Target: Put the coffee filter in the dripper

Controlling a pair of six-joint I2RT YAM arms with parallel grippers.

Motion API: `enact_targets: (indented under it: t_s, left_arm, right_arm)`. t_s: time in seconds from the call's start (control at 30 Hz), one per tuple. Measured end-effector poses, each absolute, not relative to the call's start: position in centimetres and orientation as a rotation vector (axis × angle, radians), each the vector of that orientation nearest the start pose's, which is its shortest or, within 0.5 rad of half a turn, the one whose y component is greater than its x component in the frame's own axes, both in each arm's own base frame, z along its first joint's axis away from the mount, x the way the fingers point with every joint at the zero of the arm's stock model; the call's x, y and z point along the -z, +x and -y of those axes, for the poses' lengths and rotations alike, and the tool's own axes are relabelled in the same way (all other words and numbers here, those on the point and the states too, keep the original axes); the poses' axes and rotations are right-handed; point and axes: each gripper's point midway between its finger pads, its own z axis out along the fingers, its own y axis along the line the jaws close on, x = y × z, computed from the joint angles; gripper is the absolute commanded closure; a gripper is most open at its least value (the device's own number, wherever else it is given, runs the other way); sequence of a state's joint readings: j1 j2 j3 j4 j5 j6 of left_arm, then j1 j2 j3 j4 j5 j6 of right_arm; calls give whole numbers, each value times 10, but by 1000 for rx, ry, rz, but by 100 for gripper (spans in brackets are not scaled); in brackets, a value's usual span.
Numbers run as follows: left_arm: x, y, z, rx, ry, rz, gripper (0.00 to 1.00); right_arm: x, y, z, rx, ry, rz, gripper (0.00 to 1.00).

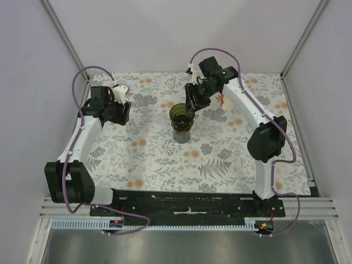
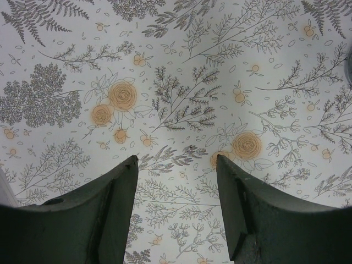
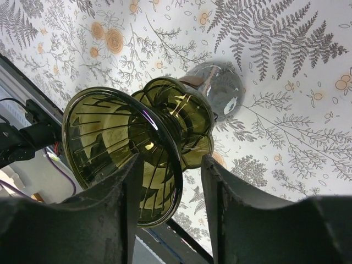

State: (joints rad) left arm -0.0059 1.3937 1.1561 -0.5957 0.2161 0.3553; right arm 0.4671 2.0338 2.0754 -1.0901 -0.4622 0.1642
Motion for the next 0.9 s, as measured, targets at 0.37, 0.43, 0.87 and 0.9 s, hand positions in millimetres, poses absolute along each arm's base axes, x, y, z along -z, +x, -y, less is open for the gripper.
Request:
enact_targets:
  t_s: [0.37, 0.43, 0.87, 0.9]
  left_arm:
    - [-163, 364, 26, 94, 525, -2323, 35]
    - [-163, 364, 25, 94, 525, -2324, 35]
    - [-163, 364, 25, 93, 525, -2324, 35]
    - [-163, 364, 25, 92, 525, -2324, 35]
  right_arm:
    - [-252, 386, -250, -696, -512, -2450, 57]
    - [-276, 400, -219, -649, -398, -2358, 67]
    - [-149, 461, -71, -172, 302, -2353, 60]
    - [-136, 460, -69, -151, 319, -2372, 60]
